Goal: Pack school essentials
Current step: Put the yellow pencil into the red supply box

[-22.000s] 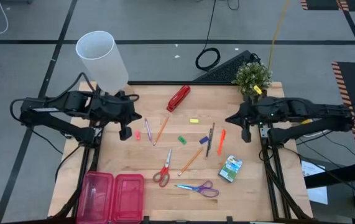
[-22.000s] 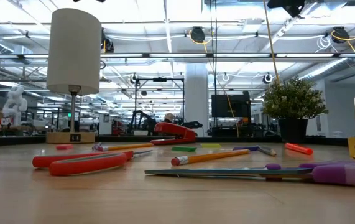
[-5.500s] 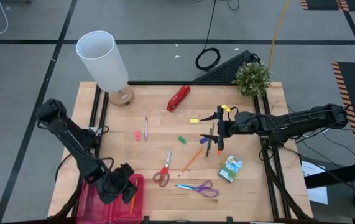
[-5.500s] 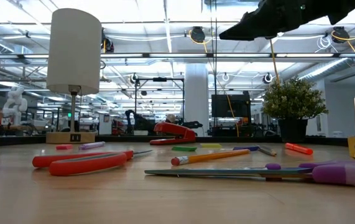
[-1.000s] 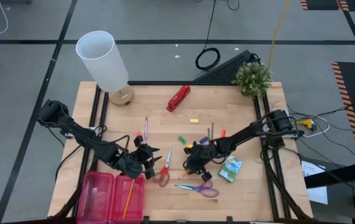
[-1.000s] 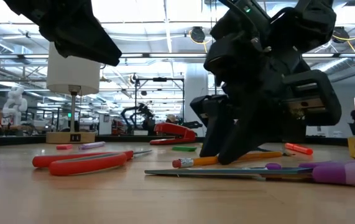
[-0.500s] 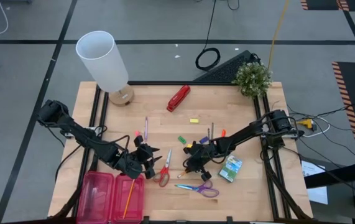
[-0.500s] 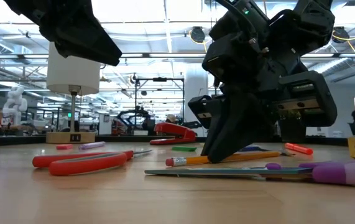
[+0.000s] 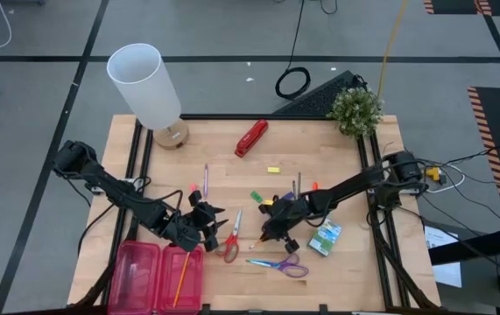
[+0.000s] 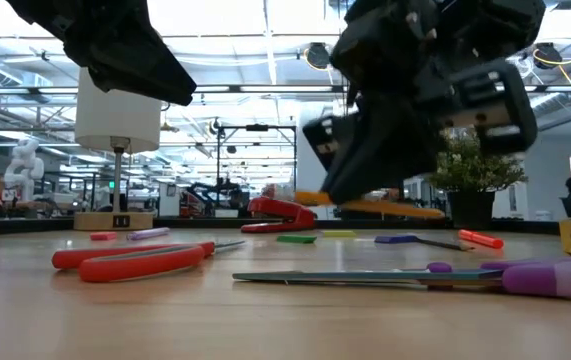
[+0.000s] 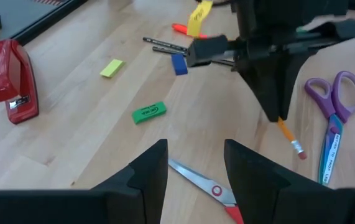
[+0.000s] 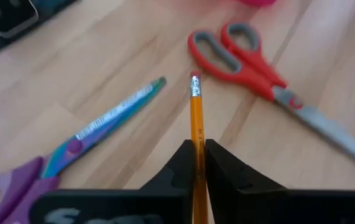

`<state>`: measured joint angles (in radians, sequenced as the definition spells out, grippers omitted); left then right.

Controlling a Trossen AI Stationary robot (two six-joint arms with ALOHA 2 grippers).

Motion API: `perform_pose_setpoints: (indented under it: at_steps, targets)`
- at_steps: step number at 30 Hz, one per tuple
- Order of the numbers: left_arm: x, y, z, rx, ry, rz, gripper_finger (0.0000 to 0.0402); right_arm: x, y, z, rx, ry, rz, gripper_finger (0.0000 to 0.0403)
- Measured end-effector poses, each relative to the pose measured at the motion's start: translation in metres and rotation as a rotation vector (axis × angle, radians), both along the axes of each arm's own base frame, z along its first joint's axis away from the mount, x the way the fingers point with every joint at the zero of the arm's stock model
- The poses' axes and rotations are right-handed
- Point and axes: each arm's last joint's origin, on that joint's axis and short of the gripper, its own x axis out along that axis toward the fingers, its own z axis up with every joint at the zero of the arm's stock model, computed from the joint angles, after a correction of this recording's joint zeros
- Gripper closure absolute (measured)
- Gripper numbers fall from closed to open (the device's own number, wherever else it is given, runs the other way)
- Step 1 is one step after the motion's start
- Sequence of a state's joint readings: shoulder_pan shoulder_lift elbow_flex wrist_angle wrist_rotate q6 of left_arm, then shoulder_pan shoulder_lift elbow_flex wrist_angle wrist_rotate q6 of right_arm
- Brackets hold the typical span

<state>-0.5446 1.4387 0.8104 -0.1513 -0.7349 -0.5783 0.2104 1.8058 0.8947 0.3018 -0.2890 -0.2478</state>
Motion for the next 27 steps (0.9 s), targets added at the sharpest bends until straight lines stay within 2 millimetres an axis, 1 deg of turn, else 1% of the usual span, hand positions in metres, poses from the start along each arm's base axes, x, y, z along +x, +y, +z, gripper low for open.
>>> perform_pose_setpoints:
  at_steps: [5,10,12,15,19,22,24,27]
  targets:
    - [0.002,-0.003,0.0,0.017,-0.007,-0.025,0.024,-0.002,-0.001,0.013,0.025,-0.016,-0.02,0.0388]
    - [0.013,-0.016,-0.007,0.033,-0.029,-0.162,0.024,-0.004,-0.002,0.025,0.037,-0.042,-0.025,0.0388]
    - [0.018,-0.021,-0.014,0.067,-0.028,-0.21,0.0234,-0.005,-0.002,0.029,0.043,-0.051,-0.028,0.0388]
    - [0.026,-0.027,-0.026,0.1,-0.04,-0.247,0.0211,-0.006,-0.002,0.034,0.048,-0.063,-0.028,0.0388]
    - [0.033,-0.031,-0.041,0.146,-0.022,-0.27,0.0169,-0.008,-0.002,0.038,0.051,-0.071,-0.028,0.0388]
    - [0.037,-0.033,-0.048,0.17,-0.026,-0.286,0.0143,-0.008,-0.002,0.039,0.054,-0.073,-0.03,0.0388]
    - [0.041,-0.036,-0.05,0.181,-0.063,-0.297,0.0132,-0.008,-0.002,0.04,0.056,-0.082,-0.03,0.0388]
    - [0.047,-0.04,-0.054,0.213,-0.107,-0.321,0.0129,-0.008,-0.002,0.041,0.057,-0.088,-0.03,0.0389]
